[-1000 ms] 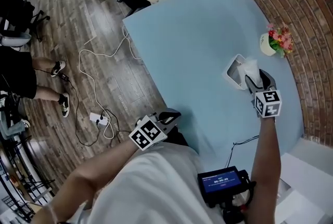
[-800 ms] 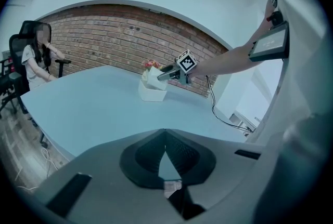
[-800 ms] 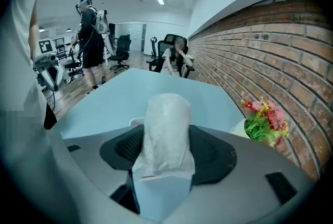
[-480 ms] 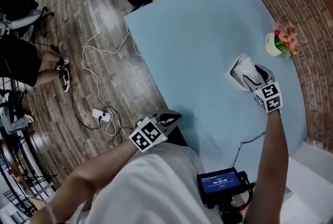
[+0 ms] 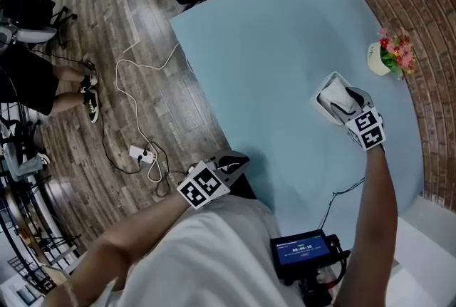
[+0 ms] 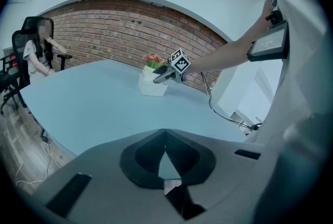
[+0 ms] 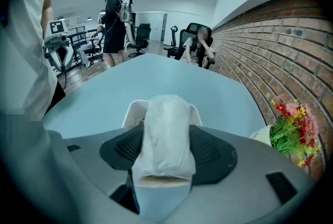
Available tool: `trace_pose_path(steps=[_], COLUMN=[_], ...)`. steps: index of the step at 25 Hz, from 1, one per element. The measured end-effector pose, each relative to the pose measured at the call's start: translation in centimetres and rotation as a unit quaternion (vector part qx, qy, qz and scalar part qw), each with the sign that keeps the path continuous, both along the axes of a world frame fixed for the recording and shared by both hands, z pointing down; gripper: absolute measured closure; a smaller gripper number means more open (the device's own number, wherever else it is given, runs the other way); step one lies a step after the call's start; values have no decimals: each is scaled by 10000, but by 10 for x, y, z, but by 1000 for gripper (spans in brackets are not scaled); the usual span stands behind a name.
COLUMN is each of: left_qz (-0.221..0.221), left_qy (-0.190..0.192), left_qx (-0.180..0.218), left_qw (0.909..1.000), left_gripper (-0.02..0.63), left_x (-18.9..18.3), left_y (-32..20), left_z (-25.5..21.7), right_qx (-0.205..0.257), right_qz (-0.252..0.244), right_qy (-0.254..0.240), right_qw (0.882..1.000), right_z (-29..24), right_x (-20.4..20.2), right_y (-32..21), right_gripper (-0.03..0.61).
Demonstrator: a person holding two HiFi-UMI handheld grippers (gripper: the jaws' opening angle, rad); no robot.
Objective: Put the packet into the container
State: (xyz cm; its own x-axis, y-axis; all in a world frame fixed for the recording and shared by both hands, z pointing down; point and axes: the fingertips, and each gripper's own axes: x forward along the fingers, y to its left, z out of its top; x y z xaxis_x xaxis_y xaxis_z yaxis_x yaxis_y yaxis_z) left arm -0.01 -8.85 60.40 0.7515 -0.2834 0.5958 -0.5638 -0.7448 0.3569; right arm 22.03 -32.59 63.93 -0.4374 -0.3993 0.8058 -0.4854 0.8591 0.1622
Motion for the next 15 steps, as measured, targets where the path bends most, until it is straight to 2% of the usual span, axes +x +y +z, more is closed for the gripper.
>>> trace_pose_path(steps=[6, 15], left_qz=[-31, -27], left_qy=[-38, -28], left_qx=[-23, 0], left_qw=[10000, 10000], left_gripper=[603, 603], left_x=[2, 1], left_y=[1, 1], left_z=[2, 0], right_qx=[-77, -177], right_qz=[-100, 21], right_qy=[31, 256], right_qw=[9999, 9995], right_z=[7, 7], right_x=[-2, -1], right_y=[-3, -1], right_gripper=[293, 290])
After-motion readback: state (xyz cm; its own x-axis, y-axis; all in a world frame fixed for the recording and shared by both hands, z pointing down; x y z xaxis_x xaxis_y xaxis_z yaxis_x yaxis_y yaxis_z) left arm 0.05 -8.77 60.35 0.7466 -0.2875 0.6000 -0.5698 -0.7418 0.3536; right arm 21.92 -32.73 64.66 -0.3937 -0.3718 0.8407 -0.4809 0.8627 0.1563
